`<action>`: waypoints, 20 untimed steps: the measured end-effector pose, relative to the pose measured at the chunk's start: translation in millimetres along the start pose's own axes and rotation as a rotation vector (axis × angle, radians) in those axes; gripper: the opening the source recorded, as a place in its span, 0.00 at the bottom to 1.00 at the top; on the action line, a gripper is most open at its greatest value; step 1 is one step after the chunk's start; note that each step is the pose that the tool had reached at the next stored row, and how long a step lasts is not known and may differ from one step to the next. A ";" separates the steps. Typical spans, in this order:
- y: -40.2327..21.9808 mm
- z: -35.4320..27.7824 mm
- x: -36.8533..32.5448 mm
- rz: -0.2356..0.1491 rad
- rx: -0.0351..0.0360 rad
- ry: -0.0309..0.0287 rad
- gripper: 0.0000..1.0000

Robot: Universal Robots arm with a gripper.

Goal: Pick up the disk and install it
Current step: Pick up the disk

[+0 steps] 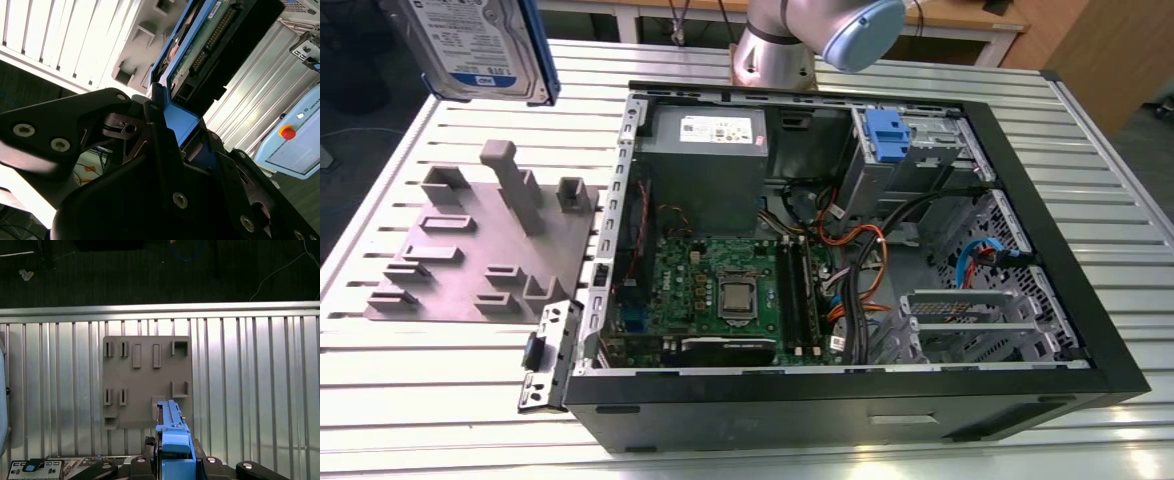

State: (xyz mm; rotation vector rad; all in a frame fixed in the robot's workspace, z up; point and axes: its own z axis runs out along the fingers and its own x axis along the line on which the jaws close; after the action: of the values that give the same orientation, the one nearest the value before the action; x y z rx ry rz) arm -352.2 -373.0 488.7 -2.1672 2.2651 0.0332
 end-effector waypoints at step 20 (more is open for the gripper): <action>-8.1 -0.1 -0.3 0.000 0.0000 0.0000 0.37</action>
State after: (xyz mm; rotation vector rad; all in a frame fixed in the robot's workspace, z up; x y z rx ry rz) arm -344.1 -373.0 488.7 -2.1673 2.2649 0.0332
